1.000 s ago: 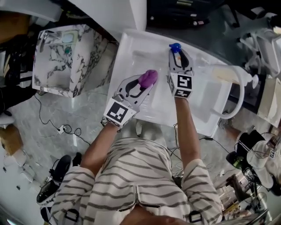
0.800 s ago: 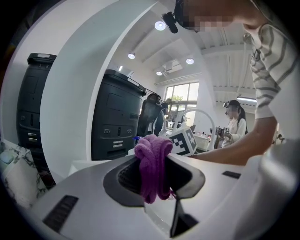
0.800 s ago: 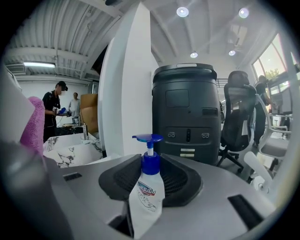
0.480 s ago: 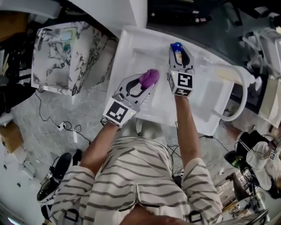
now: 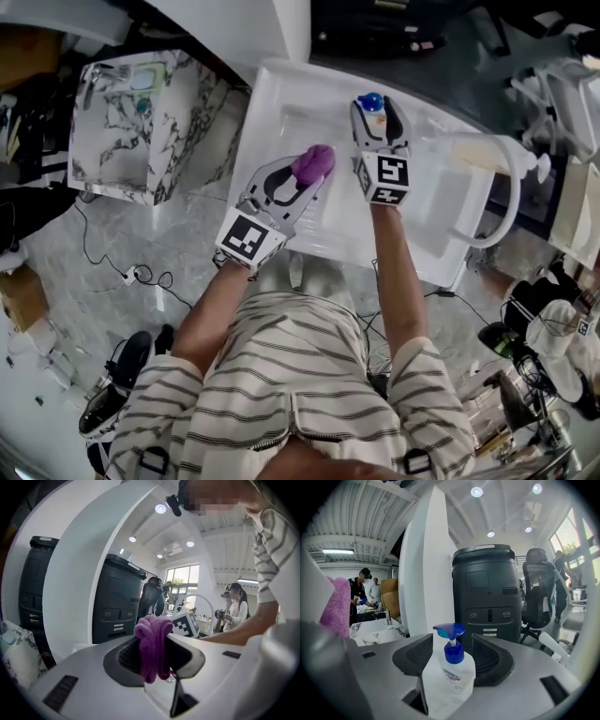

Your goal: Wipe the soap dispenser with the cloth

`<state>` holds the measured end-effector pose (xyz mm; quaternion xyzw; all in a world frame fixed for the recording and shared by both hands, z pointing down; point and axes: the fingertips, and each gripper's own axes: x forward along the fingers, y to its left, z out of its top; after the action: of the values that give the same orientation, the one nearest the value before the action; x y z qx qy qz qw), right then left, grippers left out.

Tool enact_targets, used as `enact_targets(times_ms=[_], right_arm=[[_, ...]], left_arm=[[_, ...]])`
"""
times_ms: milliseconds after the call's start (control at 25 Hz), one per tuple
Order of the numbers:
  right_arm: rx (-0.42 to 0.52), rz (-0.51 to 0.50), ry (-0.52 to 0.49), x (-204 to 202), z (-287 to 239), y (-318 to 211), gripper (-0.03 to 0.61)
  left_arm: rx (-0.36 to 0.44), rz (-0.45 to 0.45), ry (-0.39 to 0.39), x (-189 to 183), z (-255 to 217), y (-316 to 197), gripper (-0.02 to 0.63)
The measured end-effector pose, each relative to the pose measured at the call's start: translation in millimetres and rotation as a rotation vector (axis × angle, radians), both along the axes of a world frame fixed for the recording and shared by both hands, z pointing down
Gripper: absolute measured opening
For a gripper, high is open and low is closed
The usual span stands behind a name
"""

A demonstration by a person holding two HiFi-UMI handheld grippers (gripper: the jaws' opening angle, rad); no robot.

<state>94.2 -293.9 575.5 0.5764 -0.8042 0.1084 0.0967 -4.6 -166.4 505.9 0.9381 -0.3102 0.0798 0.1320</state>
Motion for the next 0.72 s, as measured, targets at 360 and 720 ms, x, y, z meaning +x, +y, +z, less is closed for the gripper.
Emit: enact_targets(times_ms=[360, 720], right_arm=[[0.011, 0.013, -0.009, 2.8, -19.0, 32.7, 0.247], [0.052, 0.023, -0.077, 0.5, -70.2, 86.9, 0.198]], left_arm=[[0.04, -0.039, -0.01, -9.4, -18.1, 10.0, 0.12], [0.058, -0.084, -0.002, -14.3, -42.8, 35.8, 0.12]])
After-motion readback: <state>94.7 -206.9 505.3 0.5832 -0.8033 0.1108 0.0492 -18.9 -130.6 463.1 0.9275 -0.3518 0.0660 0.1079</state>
